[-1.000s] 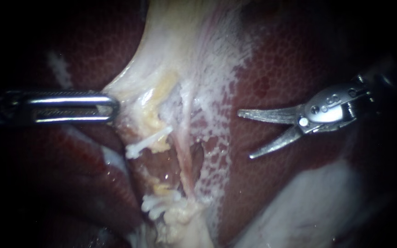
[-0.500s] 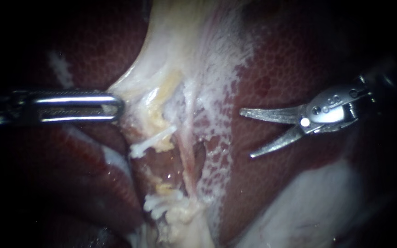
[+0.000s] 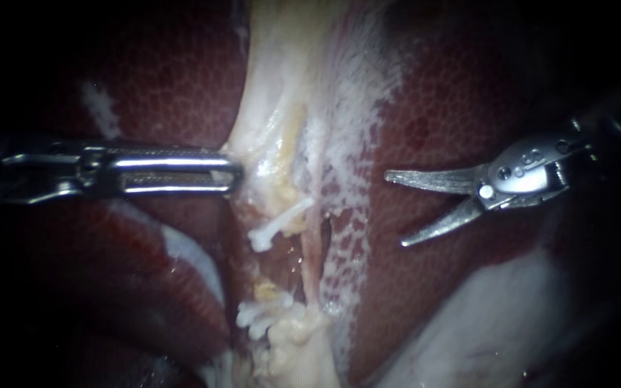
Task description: Go back from the cut left tube
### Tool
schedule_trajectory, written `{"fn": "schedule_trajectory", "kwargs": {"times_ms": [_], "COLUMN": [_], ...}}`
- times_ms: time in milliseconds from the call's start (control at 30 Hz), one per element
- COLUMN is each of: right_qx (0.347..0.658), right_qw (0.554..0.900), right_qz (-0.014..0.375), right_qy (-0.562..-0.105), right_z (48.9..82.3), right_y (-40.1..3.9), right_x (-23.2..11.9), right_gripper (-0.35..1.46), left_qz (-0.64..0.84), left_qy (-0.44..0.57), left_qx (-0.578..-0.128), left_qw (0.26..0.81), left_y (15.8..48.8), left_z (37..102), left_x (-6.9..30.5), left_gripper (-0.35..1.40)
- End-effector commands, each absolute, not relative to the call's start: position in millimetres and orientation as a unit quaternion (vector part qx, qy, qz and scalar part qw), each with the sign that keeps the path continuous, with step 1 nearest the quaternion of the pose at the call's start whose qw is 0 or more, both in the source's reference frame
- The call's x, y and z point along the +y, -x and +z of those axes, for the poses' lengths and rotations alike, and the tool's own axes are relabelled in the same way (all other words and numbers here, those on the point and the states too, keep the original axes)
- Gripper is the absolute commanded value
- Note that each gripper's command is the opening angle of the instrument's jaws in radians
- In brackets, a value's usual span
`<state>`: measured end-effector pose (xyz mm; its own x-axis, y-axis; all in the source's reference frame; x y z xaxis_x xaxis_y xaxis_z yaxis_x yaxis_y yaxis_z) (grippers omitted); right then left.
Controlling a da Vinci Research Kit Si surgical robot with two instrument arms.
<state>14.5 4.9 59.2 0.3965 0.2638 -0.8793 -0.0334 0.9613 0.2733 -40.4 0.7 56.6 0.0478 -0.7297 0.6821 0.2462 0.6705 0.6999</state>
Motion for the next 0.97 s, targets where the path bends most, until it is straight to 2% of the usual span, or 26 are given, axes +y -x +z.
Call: {"fn": "schedule_trajectory", "kwargs": {"times_ms": [33, 967], "right_qx": [0.542, 0.54], "right_qw": [0.829, 0.83], "right_qz": [0.091, 0.092], "right_qy": [-0.106, -0.104], "right_z": [59.2, 59.2], "right_y": [-14.5, -14.8], "right_x": [4.9, 4.7], "right_gripper": [1.43, 1.43], "left_qz": [-0.351, -0.351], "left_qy": [-0.203, -0.207], "left_qx": [-0.593, -0.593], "left_qw": [0.695, 0.694], "left_y": [40.5, 40.7], "left_z": [56.7, 56.5], "left_x": [0.7, 0.5], "left_gripper": [-0.35, -0.35]}}
